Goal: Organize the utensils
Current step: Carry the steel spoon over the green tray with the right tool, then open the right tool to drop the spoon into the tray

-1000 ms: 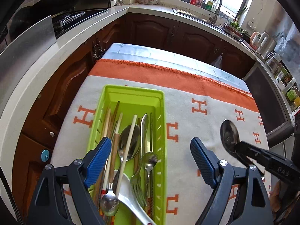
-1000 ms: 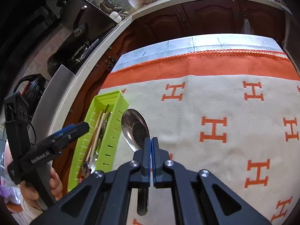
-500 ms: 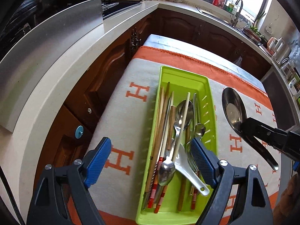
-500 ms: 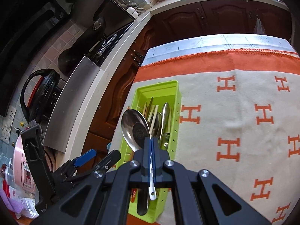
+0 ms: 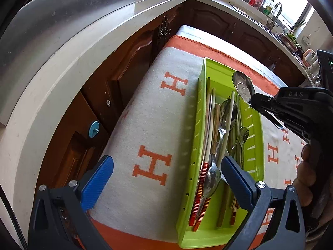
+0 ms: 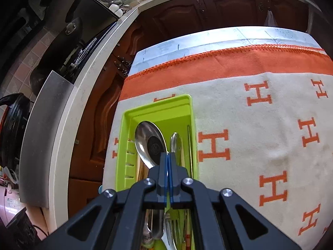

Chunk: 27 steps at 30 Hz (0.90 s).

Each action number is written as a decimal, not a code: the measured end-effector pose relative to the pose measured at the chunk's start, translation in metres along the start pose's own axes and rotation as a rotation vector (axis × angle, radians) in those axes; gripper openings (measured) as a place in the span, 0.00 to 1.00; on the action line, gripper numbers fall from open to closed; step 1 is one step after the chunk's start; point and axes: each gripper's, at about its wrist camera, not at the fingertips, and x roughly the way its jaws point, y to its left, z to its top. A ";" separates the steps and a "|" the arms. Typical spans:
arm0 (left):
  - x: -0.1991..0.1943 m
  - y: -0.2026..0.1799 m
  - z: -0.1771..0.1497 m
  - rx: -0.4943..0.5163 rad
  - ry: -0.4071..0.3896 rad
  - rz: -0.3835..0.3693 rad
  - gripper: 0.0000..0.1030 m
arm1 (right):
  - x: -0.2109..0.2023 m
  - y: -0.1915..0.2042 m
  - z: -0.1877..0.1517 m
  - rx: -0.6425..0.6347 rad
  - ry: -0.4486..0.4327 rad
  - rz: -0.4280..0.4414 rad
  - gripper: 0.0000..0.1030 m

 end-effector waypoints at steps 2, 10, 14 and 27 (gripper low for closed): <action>0.000 0.000 0.002 0.000 -0.005 0.010 0.99 | 0.007 0.003 0.006 0.017 0.002 -0.005 0.01; 0.003 0.001 0.010 -0.011 -0.009 0.010 0.99 | 0.027 0.009 0.016 0.063 0.071 0.110 0.06; 0.004 -0.001 0.010 -0.008 -0.009 0.016 0.99 | 0.022 0.013 0.015 0.027 0.079 0.138 0.06; -0.010 -0.020 0.006 0.050 -0.021 0.017 0.99 | -0.011 0.003 0.003 -0.197 0.054 0.027 0.06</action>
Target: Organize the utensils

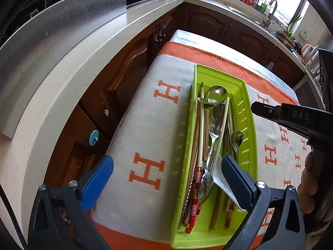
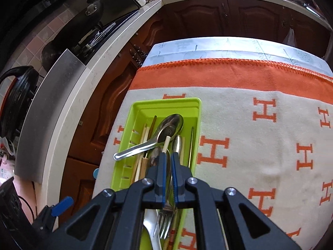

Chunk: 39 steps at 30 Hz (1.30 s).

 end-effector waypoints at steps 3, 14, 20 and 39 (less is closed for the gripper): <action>-0.003 -0.007 -0.002 0.020 0.003 -0.003 0.99 | -0.008 -0.003 -0.010 -0.038 -0.007 -0.024 0.06; -0.013 -0.038 -0.025 0.099 0.039 -0.012 0.99 | -0.041 -0.024 -0.050 -0.059 -0.029 -0.055 0.07; -0.028 -0.071 -0.044 0.184 0.025 -0.024 0.99 | -0.070 -0.045 -0.084 -0.064 -0.042 -0.090 0.07; -0.098 -0.181 -0.056 0.372 -0.147 -0.060 0.99 | -0.198 -0.092 -0.132 0.036 -0.248 -0.139 0.19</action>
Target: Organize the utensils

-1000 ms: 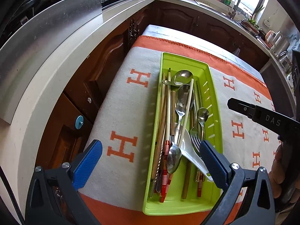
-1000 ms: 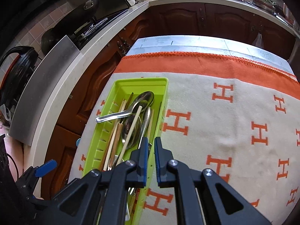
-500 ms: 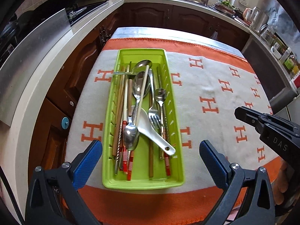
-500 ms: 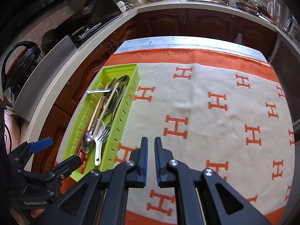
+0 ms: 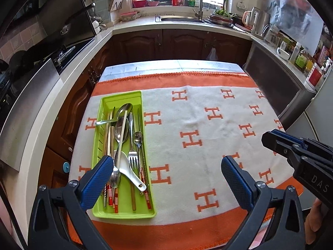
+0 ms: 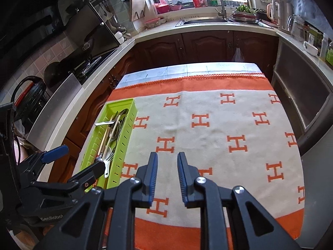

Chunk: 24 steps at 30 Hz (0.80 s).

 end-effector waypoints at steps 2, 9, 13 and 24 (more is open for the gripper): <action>-0.005 -0.006 0.003 -0.001 -0.015 0.007 0.99 | -0.008 -0.001 0.001 0.002 -0.021 -0.003 0.19; -0.013 -0.022 0.008 0.000 -0.048 0.016 0.99 | -0.026 -0.009 0.004 0.009 -0.085 -0.009 0.25; -0.010 -0.023 0.010 -0.026 -0.042 0.015 0.99 | -0.023 -0.014 0.002 0.019 -0.071 0.000 0.26; -0.007 -0.026 0.011 -0.041 -0.037 0.032 0.99 | -0.016 -0.018 -0.001 0.026 -0.049 0.006 0.26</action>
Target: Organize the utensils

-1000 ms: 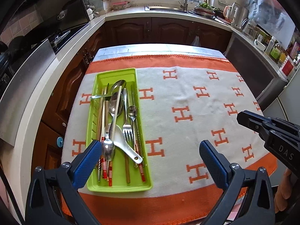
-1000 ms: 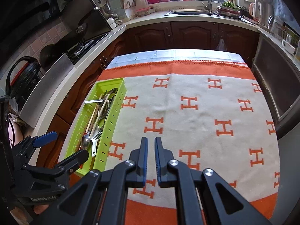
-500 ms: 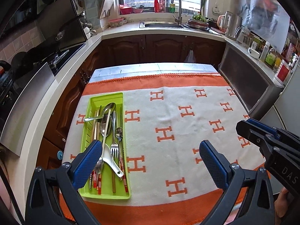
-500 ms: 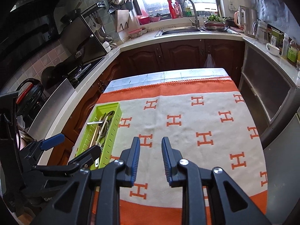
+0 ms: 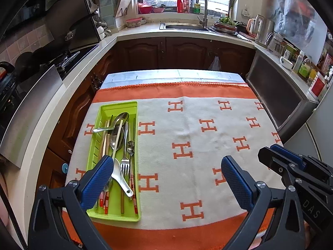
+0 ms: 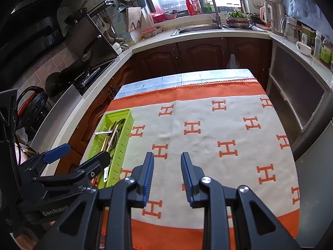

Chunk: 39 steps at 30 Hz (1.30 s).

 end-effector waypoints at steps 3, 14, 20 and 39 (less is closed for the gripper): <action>0.001 -0.001 0.000 0.000 0.005 0.000 0.99 | 0.000 0.000 0.000 0.001 0.002 -0.002 0.26; 0.003 0.000 0.000 -0.008 0.018 0.000 0.99 | 0.001 -0.002 0.000 0.003 0.005 -0.002 0.26; 0.003 0.001 0.000 -0.009 0.019 0.001 0.99 | 0.002 -0.003 0.000 0.003 0.008 -0.002 0.26; 0.005 0.002 -0.003 -0.010 0.025 0.009 0.99 | 0.003 -0.004 -0.001 0.000 0.010 -0.010 0.26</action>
